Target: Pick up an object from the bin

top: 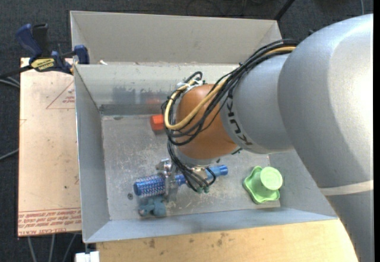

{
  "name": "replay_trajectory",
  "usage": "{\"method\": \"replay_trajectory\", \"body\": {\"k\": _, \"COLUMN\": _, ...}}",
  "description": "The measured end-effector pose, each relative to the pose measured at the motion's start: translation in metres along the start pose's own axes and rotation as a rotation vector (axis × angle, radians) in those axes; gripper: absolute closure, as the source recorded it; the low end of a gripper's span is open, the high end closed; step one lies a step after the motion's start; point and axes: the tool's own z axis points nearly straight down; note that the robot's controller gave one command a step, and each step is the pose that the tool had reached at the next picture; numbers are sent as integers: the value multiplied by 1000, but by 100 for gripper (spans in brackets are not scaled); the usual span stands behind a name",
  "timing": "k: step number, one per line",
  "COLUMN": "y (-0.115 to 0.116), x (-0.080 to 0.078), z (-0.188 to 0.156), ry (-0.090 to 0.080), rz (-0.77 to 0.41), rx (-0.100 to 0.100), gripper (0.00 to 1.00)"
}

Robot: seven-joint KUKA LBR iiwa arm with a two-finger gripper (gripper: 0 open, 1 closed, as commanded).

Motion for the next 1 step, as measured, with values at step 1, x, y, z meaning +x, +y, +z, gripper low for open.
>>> {"method": "replay_trajectory", "body": {"k": 1, "y": -10, "x": 12, "z": -180, "ry": -10, "rz": -89, "rx": 1, "gripper": 100}}
